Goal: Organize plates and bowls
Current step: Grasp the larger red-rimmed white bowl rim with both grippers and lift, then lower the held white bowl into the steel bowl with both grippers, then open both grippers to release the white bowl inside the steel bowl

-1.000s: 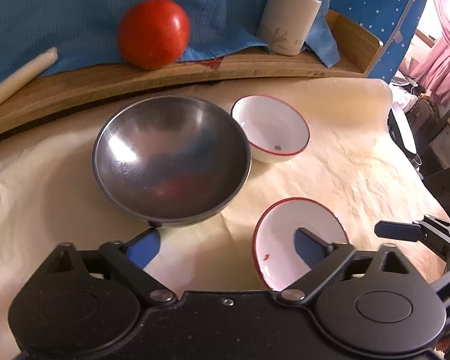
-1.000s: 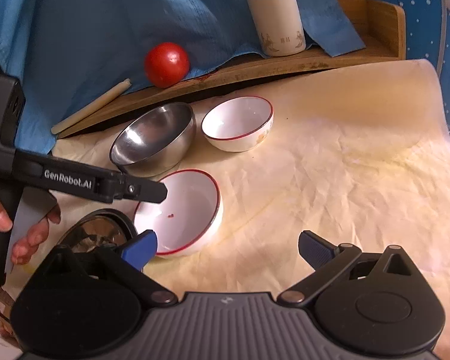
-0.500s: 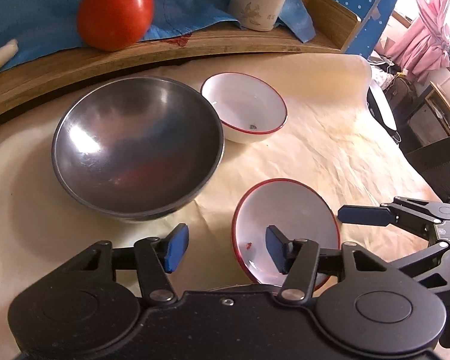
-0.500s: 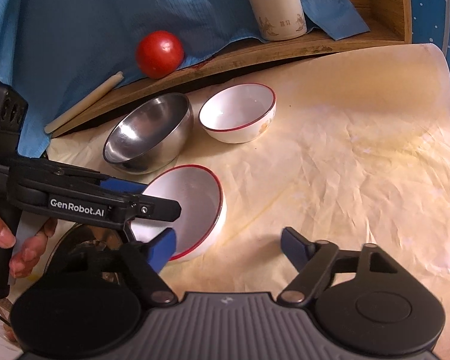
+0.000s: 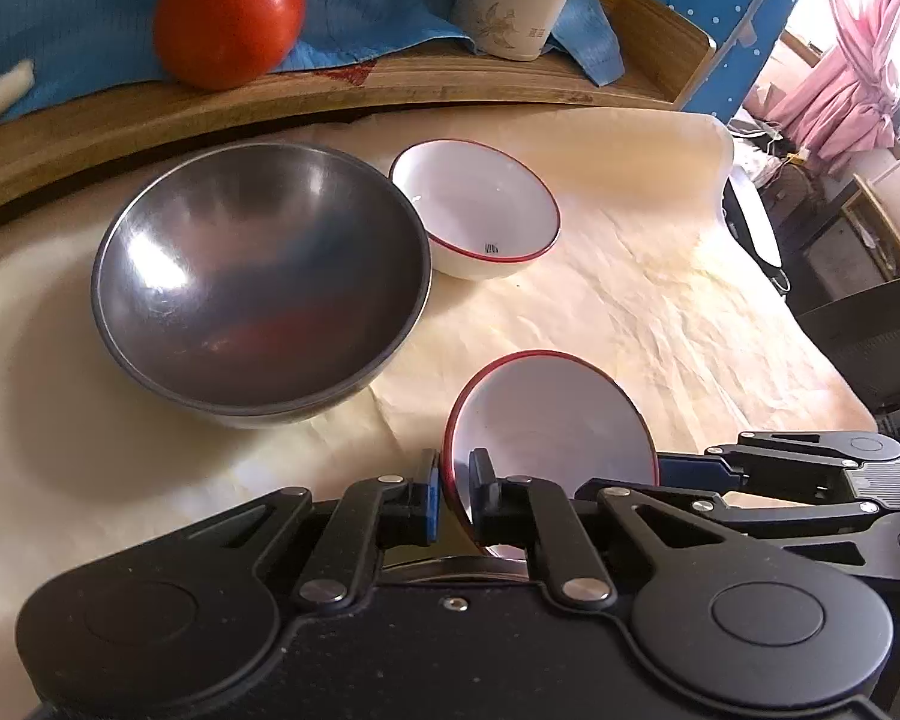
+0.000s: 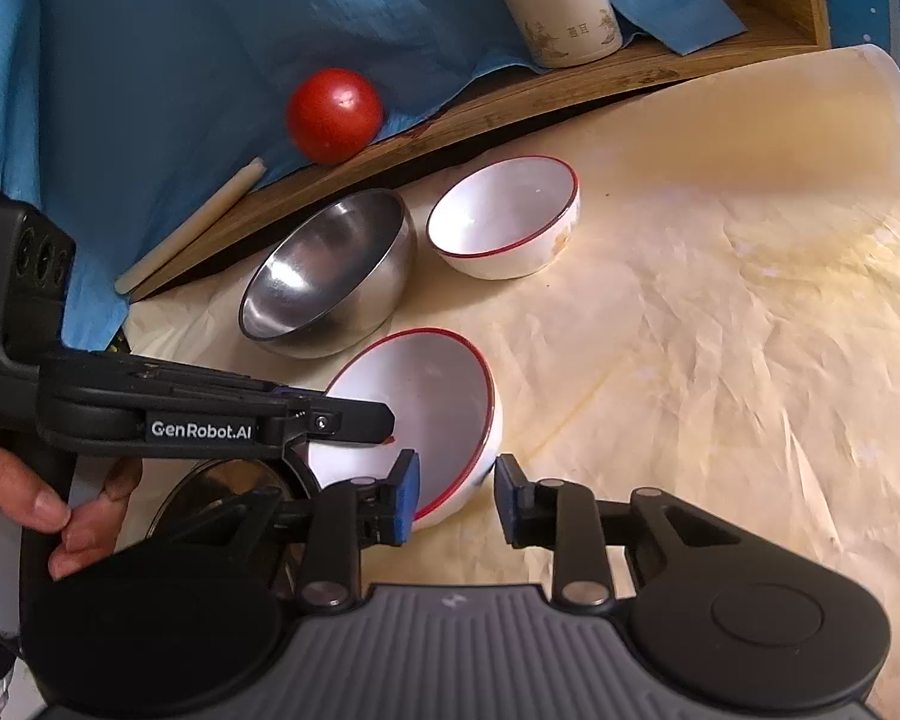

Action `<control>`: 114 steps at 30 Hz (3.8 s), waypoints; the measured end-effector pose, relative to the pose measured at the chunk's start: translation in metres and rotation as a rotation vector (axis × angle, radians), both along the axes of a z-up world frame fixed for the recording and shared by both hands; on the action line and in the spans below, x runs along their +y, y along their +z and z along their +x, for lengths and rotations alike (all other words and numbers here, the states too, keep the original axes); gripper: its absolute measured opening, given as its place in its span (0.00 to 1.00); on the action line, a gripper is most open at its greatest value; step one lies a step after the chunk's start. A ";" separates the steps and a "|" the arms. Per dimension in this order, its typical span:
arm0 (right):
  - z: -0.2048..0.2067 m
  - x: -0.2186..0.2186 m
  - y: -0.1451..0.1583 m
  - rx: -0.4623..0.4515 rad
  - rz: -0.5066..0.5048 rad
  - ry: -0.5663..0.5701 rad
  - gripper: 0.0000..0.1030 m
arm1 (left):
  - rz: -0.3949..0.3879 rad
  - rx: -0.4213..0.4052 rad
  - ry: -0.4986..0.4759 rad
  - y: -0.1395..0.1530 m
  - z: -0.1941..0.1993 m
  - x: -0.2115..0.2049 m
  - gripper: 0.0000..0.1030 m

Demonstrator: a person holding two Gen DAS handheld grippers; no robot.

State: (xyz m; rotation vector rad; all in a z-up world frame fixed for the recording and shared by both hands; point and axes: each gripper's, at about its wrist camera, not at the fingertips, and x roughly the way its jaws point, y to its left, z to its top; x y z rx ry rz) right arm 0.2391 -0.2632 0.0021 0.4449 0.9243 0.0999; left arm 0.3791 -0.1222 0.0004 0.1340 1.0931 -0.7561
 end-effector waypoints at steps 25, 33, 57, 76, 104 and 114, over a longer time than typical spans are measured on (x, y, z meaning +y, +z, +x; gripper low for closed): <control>0.000 -0.024 0.033 -0.161 0.037 -0.145 0.11 | -0.172 -0.089 0.141 0.047 0.004 0.006 0.07; 0.036 -0.002 0.042 -0.260 0.056 -0.126 0.10 | -0.229 -0.193 0.282 0.067 0.009 0.039 0.08; 0.109 0.032 0.003 -0.145 0.041 -0.013 0.14 | -0.089 -0.151 0.395 0.027 0.060 0.065 0.09; 0.108 0.041 0.007 -0.155 -0.004 0.017 0.23 | -0.079 -0.136 0.403 0.021 0.060 0.064 0.11; 0.101 0.066 0.019 -0.209 -0.151 0.082 0.56 | -0.071 -0.132 0.415 0.021 0.059 0.064 0.20; 0.078 0.058 0.028 -0.269 -0.195 0.052 0.79 | -0.090 -0.127 0.426 0.025 0.054 0.064 0.33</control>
